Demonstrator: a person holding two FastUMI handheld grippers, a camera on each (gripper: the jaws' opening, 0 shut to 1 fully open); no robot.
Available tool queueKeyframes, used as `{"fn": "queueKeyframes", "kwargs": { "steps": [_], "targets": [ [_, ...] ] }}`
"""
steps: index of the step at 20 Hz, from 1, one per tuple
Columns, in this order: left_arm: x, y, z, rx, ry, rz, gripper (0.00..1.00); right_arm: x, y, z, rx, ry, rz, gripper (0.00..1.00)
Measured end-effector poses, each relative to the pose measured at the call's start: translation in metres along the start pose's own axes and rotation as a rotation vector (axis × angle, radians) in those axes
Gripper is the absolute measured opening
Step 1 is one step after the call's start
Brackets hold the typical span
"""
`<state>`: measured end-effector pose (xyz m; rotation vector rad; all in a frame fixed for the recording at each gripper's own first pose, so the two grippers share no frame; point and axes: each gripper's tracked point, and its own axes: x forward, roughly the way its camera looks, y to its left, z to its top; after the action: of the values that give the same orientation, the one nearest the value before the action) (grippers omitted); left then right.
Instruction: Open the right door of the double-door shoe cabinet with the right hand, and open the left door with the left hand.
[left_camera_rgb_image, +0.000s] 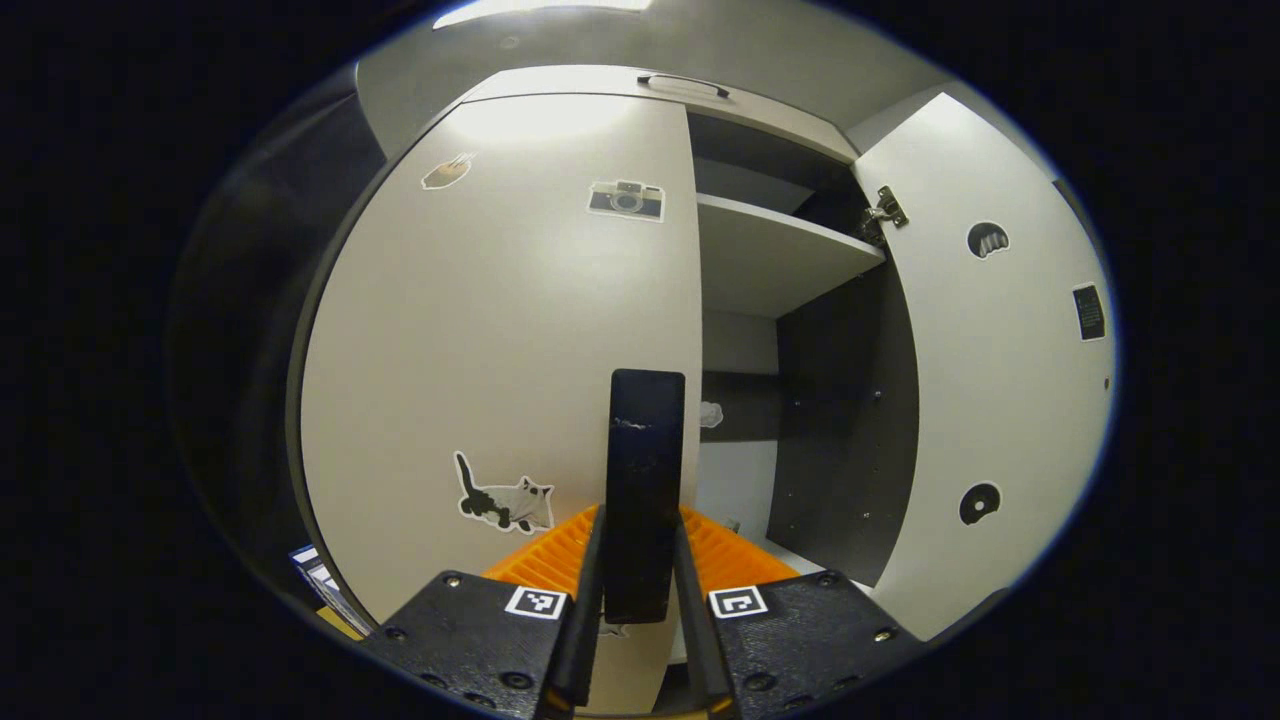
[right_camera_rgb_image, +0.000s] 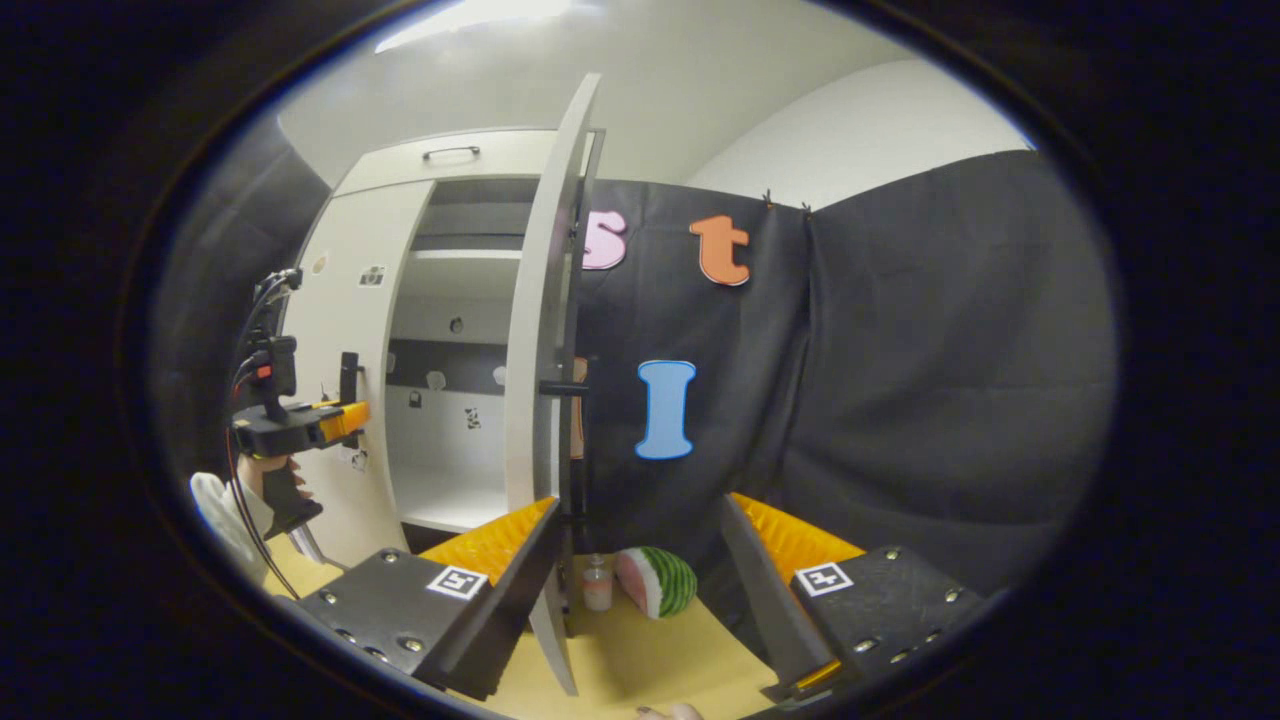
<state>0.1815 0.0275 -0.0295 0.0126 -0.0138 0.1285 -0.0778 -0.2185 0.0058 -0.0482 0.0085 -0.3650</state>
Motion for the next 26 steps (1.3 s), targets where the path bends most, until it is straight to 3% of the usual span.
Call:
{"fn": "queueKeyframes", "kwargs": {
  "steps": [10,18,26],
  "targets": [
    [-0.004,-0.001,0.001,-0.008,0.008,-0.018,0.18,0.001,0.007,-0.002,-0.026,0.004,0.021,0.96],
    [-0.046,0.003,0.009,-0.017,0.023,-0.041,0.19,0.029,0.002,0.004,0.003,-0.036,0.056,0.96],
    [-0.112,0.026,0.023,-0.023,0.028,-0.011,0.18,0.044,0.008,0.008,-0.007,-0.067,0.127,0.96]
  ]
}}
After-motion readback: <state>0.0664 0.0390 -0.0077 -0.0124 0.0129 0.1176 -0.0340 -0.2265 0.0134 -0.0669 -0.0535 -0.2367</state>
